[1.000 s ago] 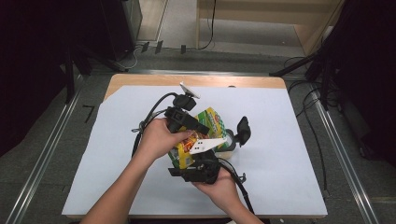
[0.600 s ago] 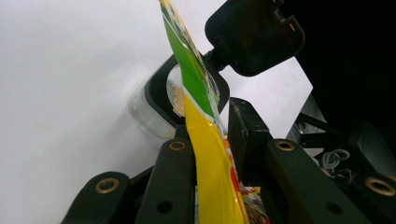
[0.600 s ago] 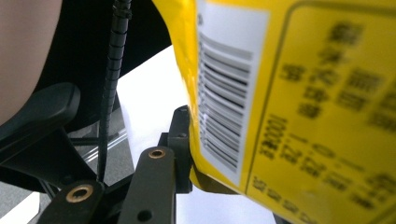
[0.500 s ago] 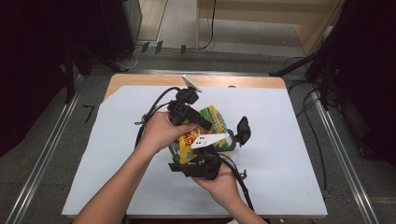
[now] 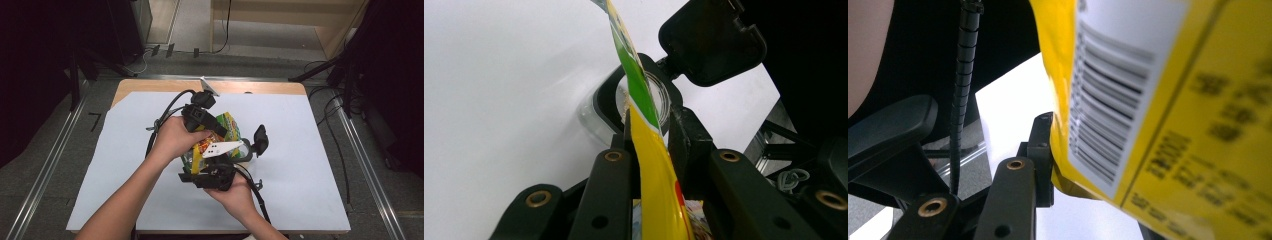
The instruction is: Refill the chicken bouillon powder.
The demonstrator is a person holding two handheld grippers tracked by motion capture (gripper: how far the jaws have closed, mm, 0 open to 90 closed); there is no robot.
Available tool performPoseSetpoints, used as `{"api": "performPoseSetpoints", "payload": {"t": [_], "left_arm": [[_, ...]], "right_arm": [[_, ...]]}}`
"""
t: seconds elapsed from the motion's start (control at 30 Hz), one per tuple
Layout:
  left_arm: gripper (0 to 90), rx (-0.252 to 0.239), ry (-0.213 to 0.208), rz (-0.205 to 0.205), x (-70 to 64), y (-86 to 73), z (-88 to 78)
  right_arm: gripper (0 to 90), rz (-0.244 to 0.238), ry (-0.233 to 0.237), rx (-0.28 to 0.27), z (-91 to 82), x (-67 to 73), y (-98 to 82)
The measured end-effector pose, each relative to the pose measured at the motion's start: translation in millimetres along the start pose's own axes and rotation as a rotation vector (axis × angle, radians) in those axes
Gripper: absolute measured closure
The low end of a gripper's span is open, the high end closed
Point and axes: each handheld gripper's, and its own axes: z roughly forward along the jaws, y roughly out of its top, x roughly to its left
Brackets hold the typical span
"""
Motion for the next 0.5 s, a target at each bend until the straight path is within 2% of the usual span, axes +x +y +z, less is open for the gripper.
{"api": "performPoseSetpoints", "payload": {"t": [0.17,0.33,0.5], "left_arm": [[78.3,-0.003,0.001,0.001,-1.6,0.4,2.4],[78.5,-0.013,-0.006,0.005,-3.2,-0.4,0.4],[79.3,-0.026,0.001,-0.004,-3.6,-1.3,-2.8]], "right_arm": [[71.1,0.001,-0.009,0.0,-0.3,-1.2,-1.8],[73.5,-0.03,-0.026,0.002,-1.2,0.7,-2.5],[73.2,-0.028,-0.013,-0.01,0.6,0.0,-2.8]]}}
